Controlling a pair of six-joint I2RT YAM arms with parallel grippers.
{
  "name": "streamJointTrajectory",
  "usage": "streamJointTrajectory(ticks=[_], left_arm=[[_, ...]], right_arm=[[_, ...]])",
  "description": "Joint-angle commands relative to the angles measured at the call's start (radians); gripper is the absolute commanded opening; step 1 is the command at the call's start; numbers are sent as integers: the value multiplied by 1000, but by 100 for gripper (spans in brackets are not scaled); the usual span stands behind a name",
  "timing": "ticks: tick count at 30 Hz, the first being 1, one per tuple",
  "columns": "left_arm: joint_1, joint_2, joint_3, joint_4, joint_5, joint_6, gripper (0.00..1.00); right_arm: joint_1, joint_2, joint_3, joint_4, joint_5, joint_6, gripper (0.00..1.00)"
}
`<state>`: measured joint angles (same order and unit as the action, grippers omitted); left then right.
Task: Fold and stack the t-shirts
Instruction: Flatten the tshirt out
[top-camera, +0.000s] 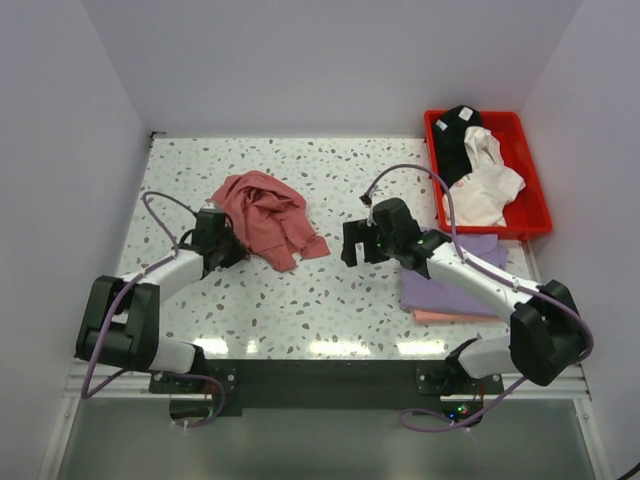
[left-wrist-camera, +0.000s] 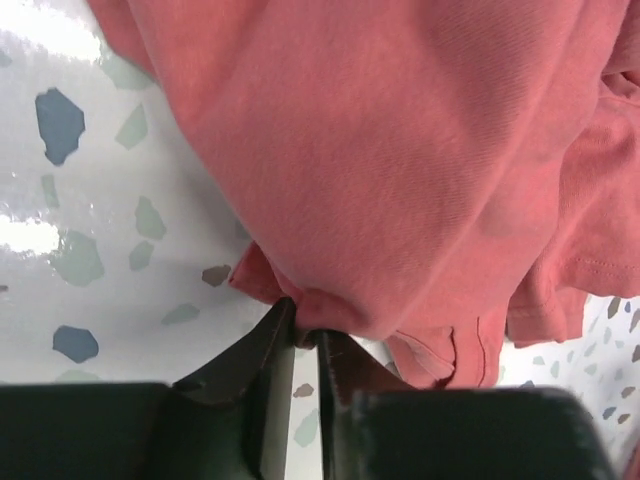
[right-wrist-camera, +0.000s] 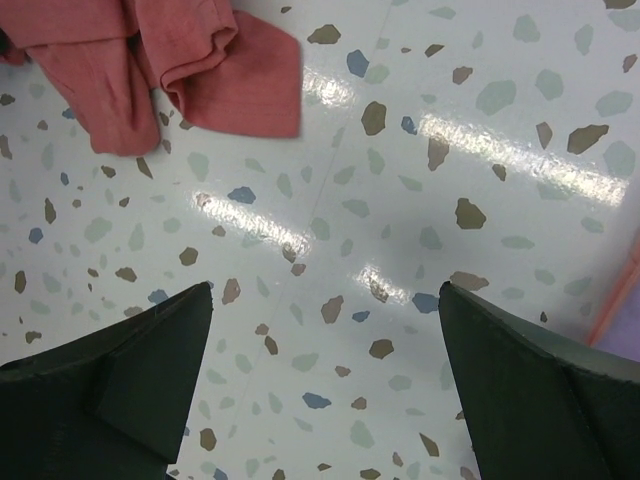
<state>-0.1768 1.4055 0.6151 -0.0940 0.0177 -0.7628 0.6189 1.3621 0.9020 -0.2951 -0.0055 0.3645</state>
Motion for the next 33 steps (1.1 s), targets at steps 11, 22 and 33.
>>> streamJointTrajectory(ticks=[11, 22, 33], left_arm=[[5, -78, 52, -90, -211, -4, 0], [5, -413, -11, -242, -453, -99, 0], [5, -445, 23, -292, -525, -128, 0]], right_arm=[[11, 210, 95, 180, -152, 70, 97], [62, 552, 336, 283, -103, 204, 76], [67, 666, 445, 321, -27, 179, 23]])
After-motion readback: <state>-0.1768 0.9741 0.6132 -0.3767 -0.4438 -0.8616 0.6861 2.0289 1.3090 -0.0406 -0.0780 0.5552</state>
